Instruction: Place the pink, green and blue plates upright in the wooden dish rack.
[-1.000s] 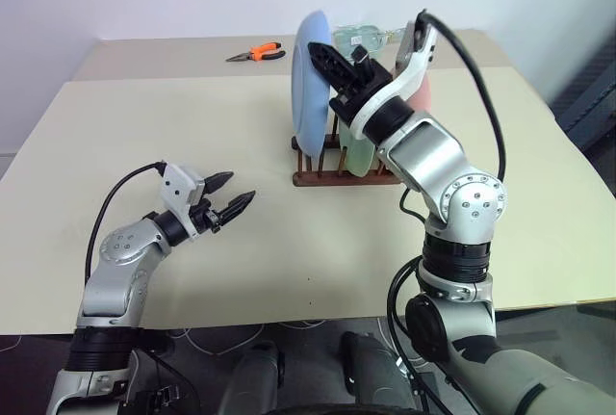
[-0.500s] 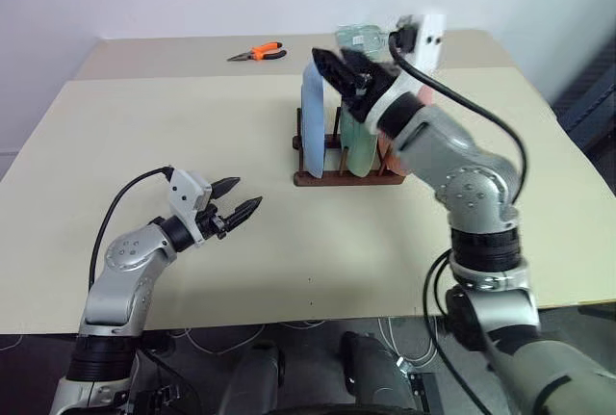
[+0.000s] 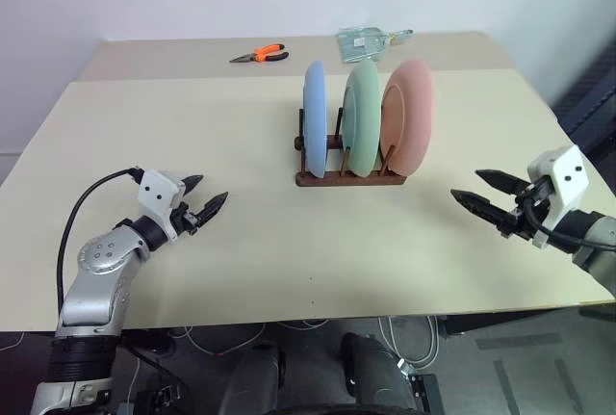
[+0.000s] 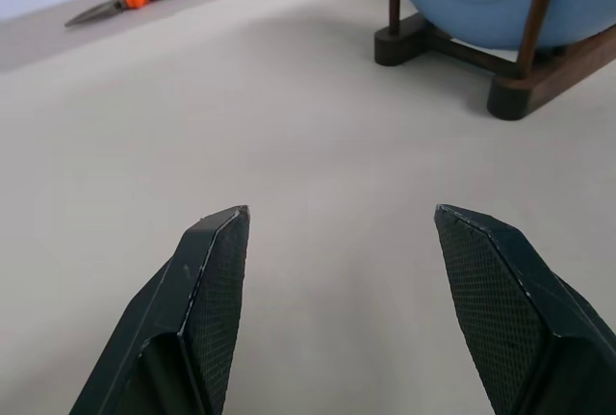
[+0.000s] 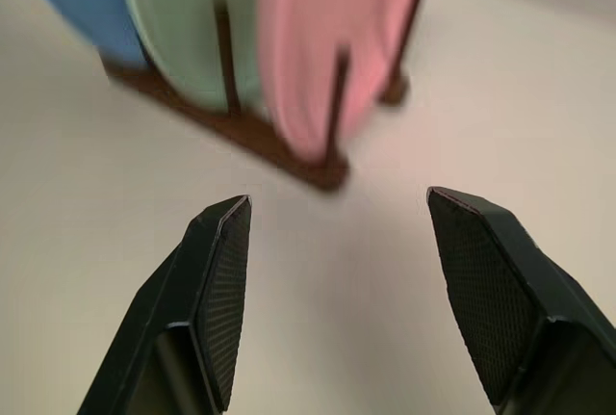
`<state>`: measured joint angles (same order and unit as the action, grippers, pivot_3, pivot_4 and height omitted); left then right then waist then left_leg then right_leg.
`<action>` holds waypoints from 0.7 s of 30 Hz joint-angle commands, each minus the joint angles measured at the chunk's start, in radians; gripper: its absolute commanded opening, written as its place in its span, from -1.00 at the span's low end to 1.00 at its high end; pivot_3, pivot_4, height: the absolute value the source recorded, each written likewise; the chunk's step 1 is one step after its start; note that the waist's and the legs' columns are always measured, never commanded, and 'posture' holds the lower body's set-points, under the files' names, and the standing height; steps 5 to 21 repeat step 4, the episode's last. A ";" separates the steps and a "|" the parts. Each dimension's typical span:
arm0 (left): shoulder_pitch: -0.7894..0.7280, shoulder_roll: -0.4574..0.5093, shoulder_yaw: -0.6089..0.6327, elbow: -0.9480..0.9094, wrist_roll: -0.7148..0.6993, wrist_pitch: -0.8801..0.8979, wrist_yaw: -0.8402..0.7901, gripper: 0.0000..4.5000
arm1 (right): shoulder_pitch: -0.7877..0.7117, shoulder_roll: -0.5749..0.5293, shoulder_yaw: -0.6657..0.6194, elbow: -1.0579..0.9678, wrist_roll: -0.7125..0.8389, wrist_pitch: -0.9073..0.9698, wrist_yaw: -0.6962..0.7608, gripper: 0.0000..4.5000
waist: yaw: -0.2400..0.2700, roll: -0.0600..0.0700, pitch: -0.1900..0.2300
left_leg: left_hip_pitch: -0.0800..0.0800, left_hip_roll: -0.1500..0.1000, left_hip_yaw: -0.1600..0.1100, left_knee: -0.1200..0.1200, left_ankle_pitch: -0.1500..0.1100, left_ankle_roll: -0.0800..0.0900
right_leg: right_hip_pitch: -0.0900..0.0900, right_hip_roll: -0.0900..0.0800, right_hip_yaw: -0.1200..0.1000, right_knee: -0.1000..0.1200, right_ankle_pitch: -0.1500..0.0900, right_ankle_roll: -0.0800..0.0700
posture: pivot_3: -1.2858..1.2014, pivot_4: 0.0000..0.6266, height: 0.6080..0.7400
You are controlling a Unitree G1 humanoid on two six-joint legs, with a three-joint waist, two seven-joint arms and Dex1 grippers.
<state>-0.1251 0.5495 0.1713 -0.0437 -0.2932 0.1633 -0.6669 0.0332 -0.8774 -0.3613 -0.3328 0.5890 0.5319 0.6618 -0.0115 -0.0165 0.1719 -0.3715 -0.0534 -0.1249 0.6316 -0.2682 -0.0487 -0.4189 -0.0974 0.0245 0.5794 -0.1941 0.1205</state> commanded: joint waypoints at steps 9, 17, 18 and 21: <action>0.033 0.002 0.023 -0.100 -0.005 0.015 0.032 0.40 | -0.061 0.069 0.082 0.127 -0.143 -0.138 0.002 0.30 | 0.001 0.000 0.000 | -0.001 0.000 0.000 0.000 0.000 0.000 | -0.001 0.000 0.000 0.000 0.002 -0.002 | 0.03 -0.52 1.00; 0.033 0.002 0.023 -0.100 -0.005 0.015 0.032 0.40 | -0.061 0.069 0.082 0.127 -0.143 -0.138 0.002 0.30 | 0.001 0.000 0.000 | -0.001 0.000 0.000 0.000 0.000 0.000 | -0.001 0.000 0.000 0.000 0.002 -0.002 | 0.03 -0.52 1.00; 0.033 0.002 0.023 -0.100 -0.005 0.015 0.032 0.40 | -0.061 0.069 0.082 0.127 -0.143 -0.138 0.002 0.30 | 0.001 0.000 0.000 | -0.001 0.000 0.000 0.000 0.000 0.000 | -0.001 0.000 0.000 0.000 0.002 -0.002 | 0.03 -0.52 1.00; 0.033 0.002 0.023 -0.100 -0.005 0.015 0.032 0.40 | -0.061 0.069 0.082 0.127 -0.143 -0.138 0.002 0.30 | 0.001 0.000 0.000 | -0.001 0.000 0.000 0.000 0.000 0.000 | -0.001 0.000 0.000 0.000 0.002 -0.002 | 0.03 -0.52 1.00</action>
